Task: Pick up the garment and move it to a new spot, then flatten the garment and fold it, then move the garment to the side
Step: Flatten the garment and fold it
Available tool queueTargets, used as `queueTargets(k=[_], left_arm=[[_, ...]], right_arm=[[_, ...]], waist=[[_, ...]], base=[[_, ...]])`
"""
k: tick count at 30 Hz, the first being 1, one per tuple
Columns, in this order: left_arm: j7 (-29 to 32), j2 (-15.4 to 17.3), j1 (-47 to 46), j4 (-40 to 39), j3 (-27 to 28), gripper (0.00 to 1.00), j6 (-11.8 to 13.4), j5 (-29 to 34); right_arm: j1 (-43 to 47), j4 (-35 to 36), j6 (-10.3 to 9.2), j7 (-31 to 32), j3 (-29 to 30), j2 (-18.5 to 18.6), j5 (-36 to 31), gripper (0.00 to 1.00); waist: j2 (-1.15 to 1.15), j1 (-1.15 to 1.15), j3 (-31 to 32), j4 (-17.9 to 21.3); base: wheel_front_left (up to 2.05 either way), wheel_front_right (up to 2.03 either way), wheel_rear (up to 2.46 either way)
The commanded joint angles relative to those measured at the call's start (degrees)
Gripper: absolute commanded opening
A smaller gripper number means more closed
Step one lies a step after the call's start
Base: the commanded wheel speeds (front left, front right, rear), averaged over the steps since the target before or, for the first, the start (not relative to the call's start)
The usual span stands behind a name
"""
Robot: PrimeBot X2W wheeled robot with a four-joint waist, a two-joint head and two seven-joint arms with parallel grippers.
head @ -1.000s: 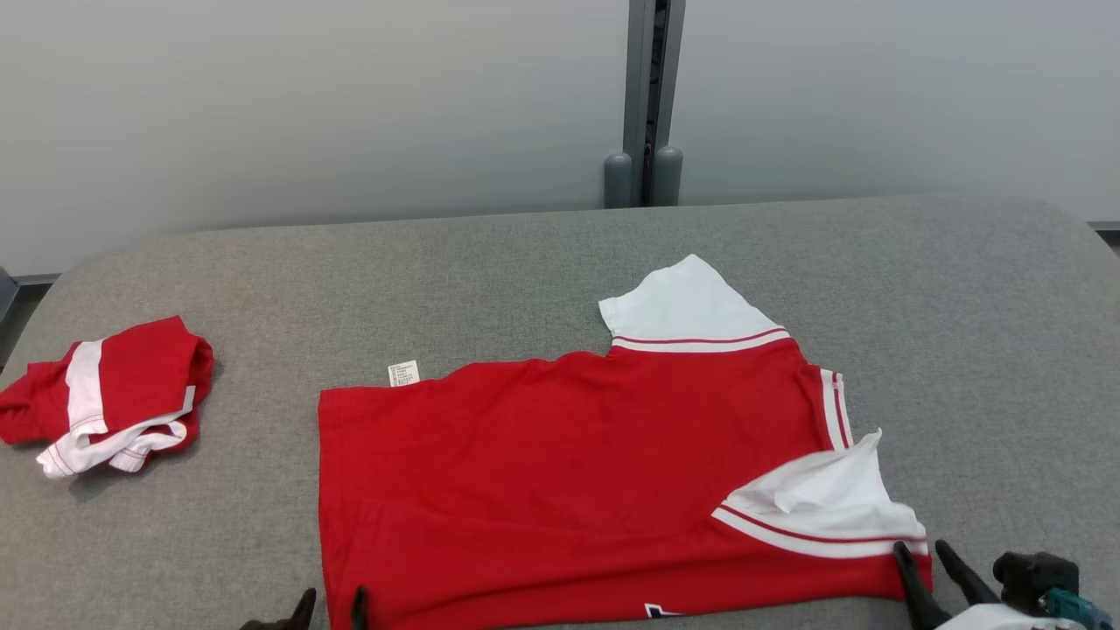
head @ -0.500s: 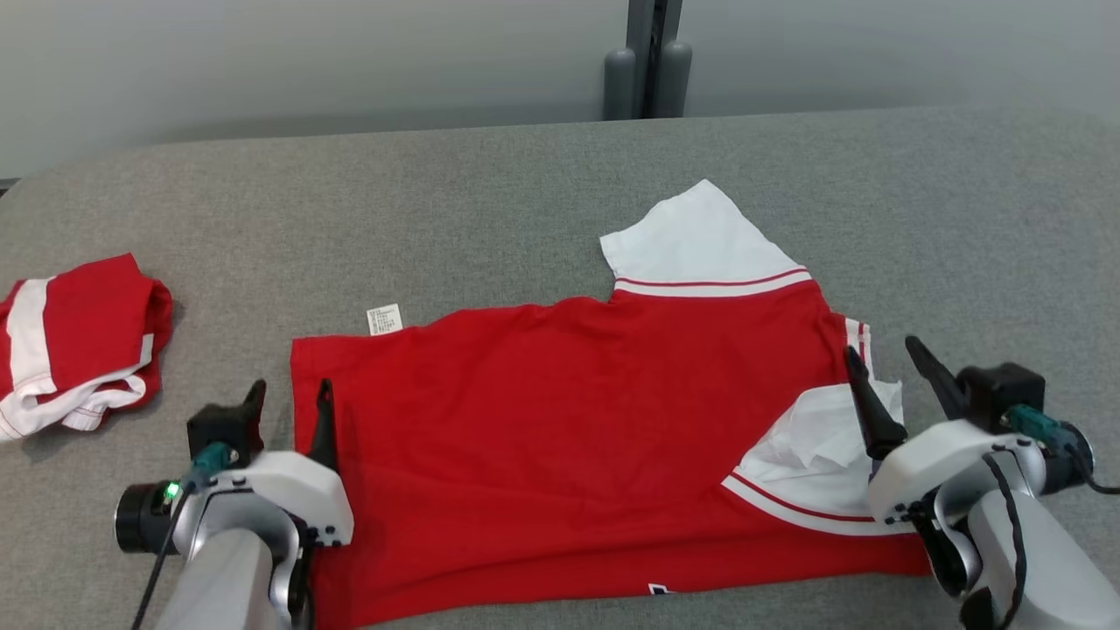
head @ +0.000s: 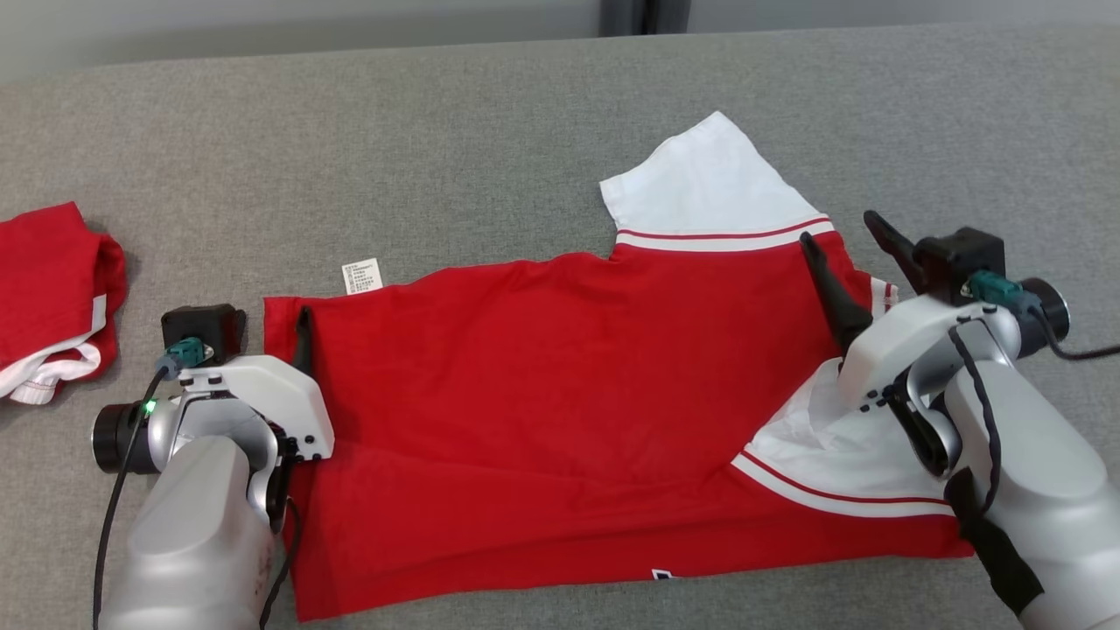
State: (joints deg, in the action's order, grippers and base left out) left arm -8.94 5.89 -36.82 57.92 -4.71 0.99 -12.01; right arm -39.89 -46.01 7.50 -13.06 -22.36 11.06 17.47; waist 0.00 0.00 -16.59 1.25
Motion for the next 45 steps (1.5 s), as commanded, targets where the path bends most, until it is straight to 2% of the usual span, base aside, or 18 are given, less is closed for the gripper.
queueTargets(k=[1, 3, 4, 11, 22, 26, 32, 33, 35, 40, 41, 45], left_arm=[[-0.35, 0.23, -1.44, 0.53, -0.07, 0.76, -0.15, -0.1], [-0.62, 0.03, -2.34, 1.41, -0.69, 0.18, -0.73, 0.11], [-0.67, -0.04, -2.88, 1.81, -0.99, 0.0, -0.88, 0.25], [-3.38, -0.89, -6.17, 2.2, -3.26, 0.0, -1.85, 1.05], [-5.78, -2.73, -8.56, 0.43, -8.26, 0.0, -2.51, 0.31], [-5.91, -2.81, -7.66, -1.55, -12.38, 0.0, -2.82, -3.73], [-5.88, -2.9, -6.96, -4.3, -19.6, 0.0, -0.3, -9.97], [-5.86, -2.89, -6.9, -4.47, -20.47, 0.0, 0.06, -10.78], [-5.89, -2.89, -7.38, -4.68, -21.83, 0.0, 0.79, -11.88], [-6.03, -2.86, -10.07, -5.34, -22.58, 0.0, 2.59, -13.41], [-6.15, -2.87, -11.0, -6.18, -22.0, 0.0, 3.33, -13.19], [-6.18, -2.31, -11.24, -7.27, -20.73, 0.0, 4.03, -12.3]], right_arm=[[-1.29, -0.61, -0.02, 0.57, -0.68, 0.51, 0.58, 1.0], [-3.07, -1.31, -0.02, 1.64, -1.8, 1.02, 1.39, 1.0], [-4.01, -1.8, -0.02, 2.45, -2.45, 1.22, 1.84, 1.0], [-12.12, -4.62, -0.02, 8.61, -5.24, 3.78, 5.19, 1.0], [-22.84, -11.1, -0.02, 19.47, -8.16, 6.77, 9.56, 1.0], [-25.48, -12.98, -0.02, 22.03, -9.61, 7.53, 10.23, 1.0], [-27.42, -15.57, -0.02, 25.21, -12.09, 8.36, 11.39, 0.99], [-27.24, -15.99, -0.02, 25.34, -12.52, 8.44, 11.48, 0.71], [-27.62, -16.76, -0.03, 24.29, -12.9, 9.45, 11.09, 0.0], [-30.08, -19.99, -0.05, 18.4, -11.4, 11.29, 9.0, 0.0], [-31.22, -21.56, -0.04, 14.86, -10.06, 11.64, 7.94, 0.0], [-32.28, -23.73, -0.04, 9.6, -8.24, 11.24, 6.54, 0.0]], waist=[[0.0, 0.0, -0.47, -0.33], [0.0, 0.0, -0.89, -0.63], [0.0, 0.0, -1.12, -0.81], [0.0, 0.0, -3.5, -3.26], [0.0, 0.0, -9.07, -10.14], [0.0, 0.0, -10.98, -12.17], [0.0, 0.0, -12.44, -13.96], [0.0, 0.0, -12.49, -14.11], [0.0, 0.0, -12.54, -14.29], [0.0, 0.0, -12.67, -14.15], [0.0, 0.0, -12.71, -13.82], [0.0, 0.0, -12.42, -12.88]], base=[[0.0, 0.0, 0.0], [0.0, 0.0, 0.0], [0.0, 0.0, 0.0], [0.0, 0.0, 0.0], [0.0, 0.0, 0.0], [0.0, 0.0, 0.0], [0.0, 0.0, 0.0], [0.0, 0.0, 0.0], [0.0, 0.0, 0.0], [0.0, 0.0, 0.0], [0.0, 0.0, 0.0], [0.0, 0.0, 0.0]])
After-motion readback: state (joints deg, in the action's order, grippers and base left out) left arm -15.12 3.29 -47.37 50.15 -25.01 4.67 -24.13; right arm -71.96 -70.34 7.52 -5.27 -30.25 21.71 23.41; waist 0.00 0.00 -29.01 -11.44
